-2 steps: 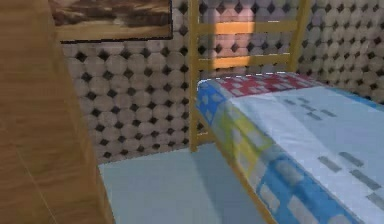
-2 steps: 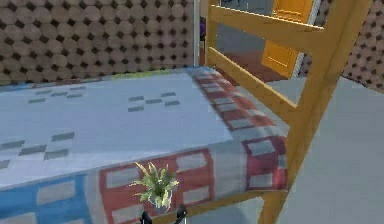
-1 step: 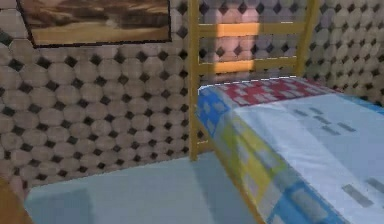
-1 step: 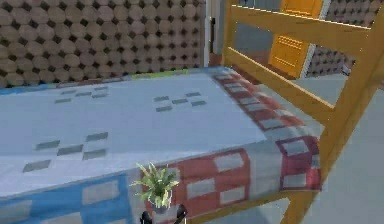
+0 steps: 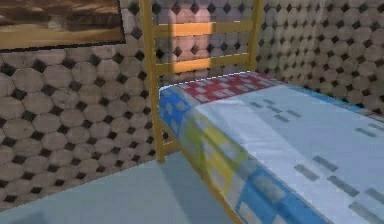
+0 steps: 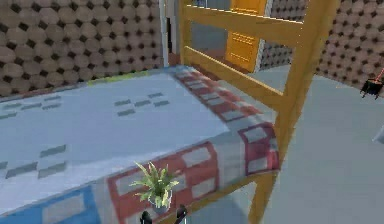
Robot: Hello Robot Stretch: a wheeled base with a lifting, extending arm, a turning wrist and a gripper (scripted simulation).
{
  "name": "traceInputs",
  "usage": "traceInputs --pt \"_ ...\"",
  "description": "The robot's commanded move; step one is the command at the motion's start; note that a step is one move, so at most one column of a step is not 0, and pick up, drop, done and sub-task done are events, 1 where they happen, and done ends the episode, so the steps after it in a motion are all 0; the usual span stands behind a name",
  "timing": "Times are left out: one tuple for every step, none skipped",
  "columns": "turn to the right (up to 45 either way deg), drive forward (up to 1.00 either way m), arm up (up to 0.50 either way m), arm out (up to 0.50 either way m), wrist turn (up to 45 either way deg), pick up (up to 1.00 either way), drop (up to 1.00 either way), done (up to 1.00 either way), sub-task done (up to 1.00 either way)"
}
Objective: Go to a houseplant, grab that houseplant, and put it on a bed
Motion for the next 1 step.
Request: traceInputs --pt "0.0 0.45 0.0 0.0 0.0 0.0 0.0 0.0 0.0"
